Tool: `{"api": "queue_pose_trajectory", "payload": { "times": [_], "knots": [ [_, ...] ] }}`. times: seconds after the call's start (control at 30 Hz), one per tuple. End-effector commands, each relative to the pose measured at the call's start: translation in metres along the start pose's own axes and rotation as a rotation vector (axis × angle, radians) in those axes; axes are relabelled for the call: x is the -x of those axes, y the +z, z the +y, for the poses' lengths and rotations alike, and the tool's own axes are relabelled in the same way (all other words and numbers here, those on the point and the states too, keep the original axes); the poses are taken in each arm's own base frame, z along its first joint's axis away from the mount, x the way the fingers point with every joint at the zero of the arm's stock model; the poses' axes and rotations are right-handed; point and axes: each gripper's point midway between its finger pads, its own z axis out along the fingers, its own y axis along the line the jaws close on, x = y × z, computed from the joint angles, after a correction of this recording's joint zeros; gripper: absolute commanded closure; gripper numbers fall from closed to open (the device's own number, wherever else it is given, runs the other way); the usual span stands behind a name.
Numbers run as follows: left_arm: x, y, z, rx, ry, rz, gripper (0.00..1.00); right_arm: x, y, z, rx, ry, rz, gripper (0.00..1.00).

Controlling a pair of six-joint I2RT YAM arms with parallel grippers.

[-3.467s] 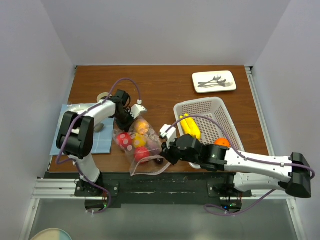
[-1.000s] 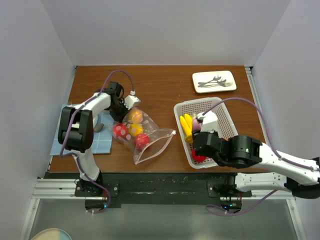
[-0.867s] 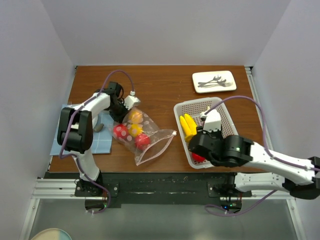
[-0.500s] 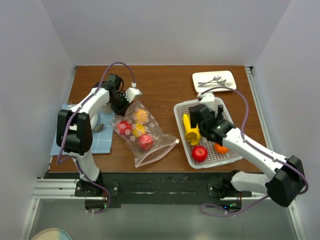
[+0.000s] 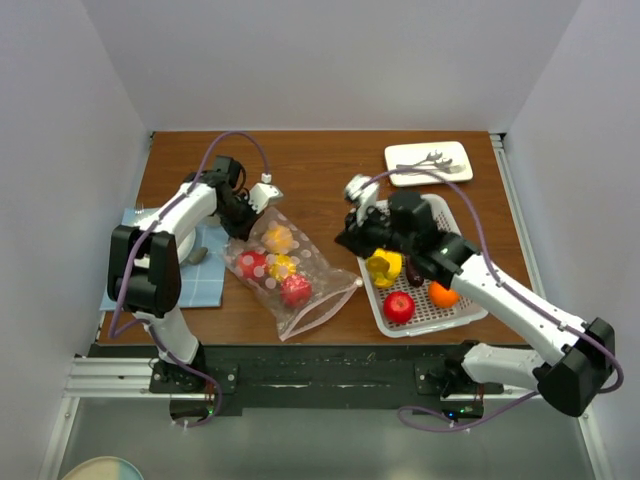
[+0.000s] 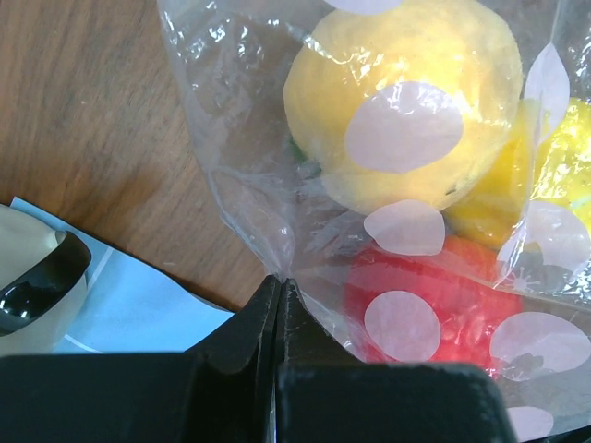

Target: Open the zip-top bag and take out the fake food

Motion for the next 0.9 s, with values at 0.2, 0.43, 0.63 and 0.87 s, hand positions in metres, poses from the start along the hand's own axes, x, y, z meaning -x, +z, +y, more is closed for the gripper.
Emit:
{"api": "queue_pose_trajectory", "payload": {
  "times": [0.2, 0.43, 0.63, 0.87],
  "knots": [
    [-0.007, 0.013, 0.009, 0.032, 0.001, 0.019, 1.00, -0.106, 0.013, 0.100, 0.282, -0.120, 0.137, 1.00],
    [0.000, 0.012, 0.010, 0.020, -0.010, 0.000, 1.00, -0.138, 0.053, 0.092, 0.237, -0.132, 0.229, 1.00],
    [-0.004, 0.008, 0.008, 0.028, 0.000, 0.007, 1.00, -0.145, 0.082, 0.068, 0.112, -0.177, 0.193, 0.91],
    [-0.005, 0.011, 0.000, -0.008, -0.014, 0.004, 1.00, -0.129, 0.109, 0.053, 0.010, -0.180, 0.078, 0.49]
  ]
}}
